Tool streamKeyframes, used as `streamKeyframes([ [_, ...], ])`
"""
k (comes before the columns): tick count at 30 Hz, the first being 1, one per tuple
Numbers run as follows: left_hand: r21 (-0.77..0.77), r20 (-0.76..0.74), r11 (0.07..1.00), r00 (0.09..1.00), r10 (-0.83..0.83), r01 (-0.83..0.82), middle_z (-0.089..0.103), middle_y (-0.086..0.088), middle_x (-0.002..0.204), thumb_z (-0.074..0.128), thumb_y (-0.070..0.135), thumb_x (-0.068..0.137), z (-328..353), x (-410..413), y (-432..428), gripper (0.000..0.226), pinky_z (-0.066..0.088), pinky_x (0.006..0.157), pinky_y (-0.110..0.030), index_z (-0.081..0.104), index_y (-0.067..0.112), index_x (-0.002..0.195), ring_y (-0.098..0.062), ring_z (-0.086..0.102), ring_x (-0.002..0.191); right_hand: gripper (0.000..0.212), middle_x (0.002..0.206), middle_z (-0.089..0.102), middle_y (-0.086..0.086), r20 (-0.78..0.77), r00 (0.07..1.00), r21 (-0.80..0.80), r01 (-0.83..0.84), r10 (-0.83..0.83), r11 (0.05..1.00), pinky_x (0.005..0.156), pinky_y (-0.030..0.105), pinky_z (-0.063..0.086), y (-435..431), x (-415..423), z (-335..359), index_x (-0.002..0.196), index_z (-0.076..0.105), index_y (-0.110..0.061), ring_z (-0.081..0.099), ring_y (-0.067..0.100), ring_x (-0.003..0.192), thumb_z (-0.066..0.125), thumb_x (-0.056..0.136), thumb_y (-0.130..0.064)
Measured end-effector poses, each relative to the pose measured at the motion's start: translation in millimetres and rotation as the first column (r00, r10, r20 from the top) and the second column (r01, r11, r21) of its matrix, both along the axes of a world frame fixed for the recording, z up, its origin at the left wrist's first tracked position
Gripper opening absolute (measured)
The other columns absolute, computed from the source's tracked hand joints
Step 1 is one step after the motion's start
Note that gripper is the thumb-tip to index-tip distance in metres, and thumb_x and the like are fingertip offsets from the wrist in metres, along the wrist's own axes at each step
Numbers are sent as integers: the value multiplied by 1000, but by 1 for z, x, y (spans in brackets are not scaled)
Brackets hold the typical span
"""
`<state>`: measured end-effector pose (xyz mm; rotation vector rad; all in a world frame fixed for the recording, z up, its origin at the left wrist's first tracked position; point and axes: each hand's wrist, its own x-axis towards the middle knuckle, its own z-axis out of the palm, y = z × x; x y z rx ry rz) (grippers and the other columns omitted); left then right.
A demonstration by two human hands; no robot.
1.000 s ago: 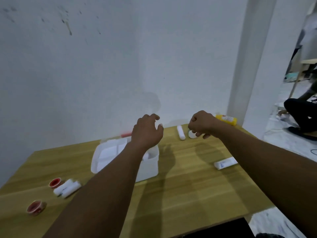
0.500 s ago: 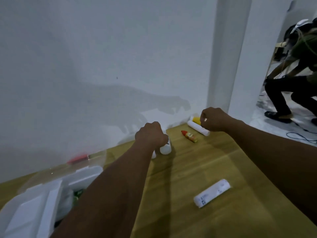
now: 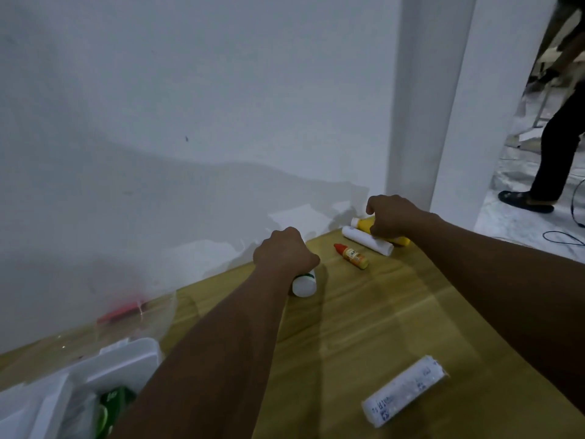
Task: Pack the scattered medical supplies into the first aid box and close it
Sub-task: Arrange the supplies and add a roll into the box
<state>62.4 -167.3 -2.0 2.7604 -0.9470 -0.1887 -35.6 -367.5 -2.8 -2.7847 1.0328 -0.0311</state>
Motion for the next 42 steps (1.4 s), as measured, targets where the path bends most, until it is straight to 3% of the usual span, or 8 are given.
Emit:
streamKeyframes([
  [7,-108,-63,993,997,39,-45,49,-2,84,69,36,77,0,2,-1,32,45,67,-33,50,16,92,-26,58,85,39,115,61,7,0,999,-48,51,-51,998,85,38,51,-4,-6,-8,119,56,-20,58,30,102,62,82,-30],
  [12,-268,-84,961,995,44,-66,63,-4,96,71,37,76,12,-3,10,34,46,68,-31,59,15,98,-26,63,88,46,120,58,12,138,989,-57,54,-45,997,87,42,49,5,-20,8,123,53,-17,57,33,106,63,84,-40],
  [17,-459,-62,888,998,-24,-7,65,1,93,77,38,76,41,-21,41,34,41,69,-27,64,16,99,-19,61,86,49,115,60,9,383,924,121,-69,17,990,81,37,48,42,-45,42,122,55,-12,57,28,101,75,80,-27],
  [20,-507,-46,862,998,-49,19,66,1,95,81,35,74,69,-35,69,36,43,71,-28,65,16,99,-18,60,86,47,105,57,6,444,893,119,-143,76,983,73,32,42,80,-59,67,116,54,-9,54,24,92,77,79,-27],
  [25,-549,-26,836,999,-41,20,70,-4,97,86,35,68,112,-49,139,43,56,79,-37,65,12,98,-22,65,90,38,99,62,6,533,830,114,-264,165,958,63,30,46,155,-68,106,105,59,-13,59,23,90,77,73,-24],
  [28,-571,-51,821,999,-18,-14,72,-6,93,89,36,63,133,-50,192,46,62,77,-45,65,13,95,-25,71,88,36,97,62,4,552,799,101,-346,236,933,63,28,46,204,-64,129,103,61,-14,59,21,87,79,72,-24],
  [35,-577,-184,805,982,41,-142,72,-14,93,92,20,65,145,-38,312,42,64,73,-44,66,7,95,-28,74,83,39,100,63,7,570,742,145,-513,352,846,76,39,56,317,-22,148,103,62,-12,63,24,86,80,70,-22],
  [42,-541,-279,828,960,-15,-144,73,-16,93,94,16,61,111,-25,348,46,63,75,-45,67,2,96,-31,74,88,43,101,61,4,401,780,106,-560,480,822,76,39,54,360,20,103,99,60,-19,59,23,91,83,64,-27],
])
